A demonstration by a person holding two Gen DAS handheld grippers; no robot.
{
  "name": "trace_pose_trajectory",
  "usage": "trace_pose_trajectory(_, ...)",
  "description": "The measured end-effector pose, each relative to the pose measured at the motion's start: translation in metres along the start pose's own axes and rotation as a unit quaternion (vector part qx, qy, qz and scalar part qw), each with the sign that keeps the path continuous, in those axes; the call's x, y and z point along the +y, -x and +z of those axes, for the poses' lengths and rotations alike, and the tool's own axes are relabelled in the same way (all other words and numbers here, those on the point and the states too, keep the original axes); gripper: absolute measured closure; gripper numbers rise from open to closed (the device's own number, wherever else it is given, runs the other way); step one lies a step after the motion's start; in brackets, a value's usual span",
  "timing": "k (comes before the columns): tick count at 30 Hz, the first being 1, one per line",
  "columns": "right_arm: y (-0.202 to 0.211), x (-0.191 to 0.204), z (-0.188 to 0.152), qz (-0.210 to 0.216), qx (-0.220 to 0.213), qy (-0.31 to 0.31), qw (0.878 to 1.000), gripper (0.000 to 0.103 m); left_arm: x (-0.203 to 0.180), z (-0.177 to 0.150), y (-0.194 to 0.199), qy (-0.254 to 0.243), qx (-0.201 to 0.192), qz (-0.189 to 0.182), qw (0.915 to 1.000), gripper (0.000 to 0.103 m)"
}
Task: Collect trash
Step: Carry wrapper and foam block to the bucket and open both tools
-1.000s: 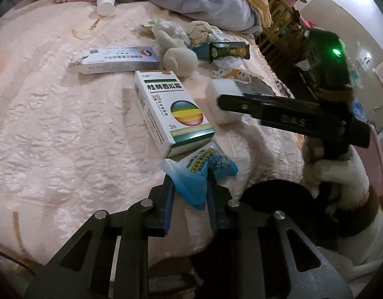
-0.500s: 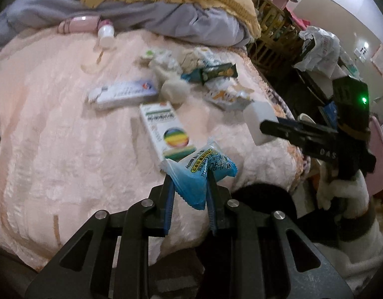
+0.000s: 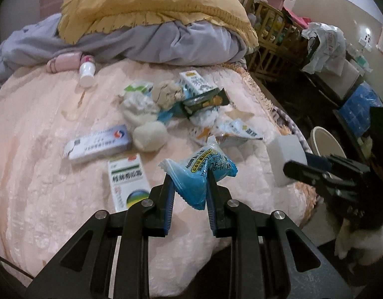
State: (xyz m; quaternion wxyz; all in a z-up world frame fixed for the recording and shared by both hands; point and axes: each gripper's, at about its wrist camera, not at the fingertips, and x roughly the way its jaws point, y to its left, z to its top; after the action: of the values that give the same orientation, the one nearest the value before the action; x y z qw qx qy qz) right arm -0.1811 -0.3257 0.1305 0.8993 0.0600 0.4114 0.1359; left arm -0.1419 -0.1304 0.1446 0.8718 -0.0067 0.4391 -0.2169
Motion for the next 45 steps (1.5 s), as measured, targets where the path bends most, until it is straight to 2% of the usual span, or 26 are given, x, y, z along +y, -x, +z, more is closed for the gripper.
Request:
trace_pose_trajectory(6, 0.01, -0.012, 0.0, -0.011, -0.015, -0.012, 1.0, 0.064, -0.023, 0.013, -0.004, -0.027, -0.017, 0.019, 0.9993, 0.082)
trace_pose_trajectory(18, 0.04, -0.038, -0.002, -0.038, -0.045, -0.036, 0.998, 0.064, -0.067, 0.034, -0.008, -0.062, -0.04, 0.015, 0.9972, 0.082)
trace_pose_trajectory(28, 0.067, -0.068, -0.009, -0.071, -0.06, -0.056, 0.994, 0.063, -0.112, 0.042, -0.016, -0.081, -0.032, -0.032, 0.9956, 0.082)
trace_pose_trajectory(45, 0.117, -0.138, -0.037, -0.132, -0.076, -0.112, 0.982, 0.062, -0.2, 0.048, -0.04, -0.119, -0.009, -0.098, 0.988, 0.082)
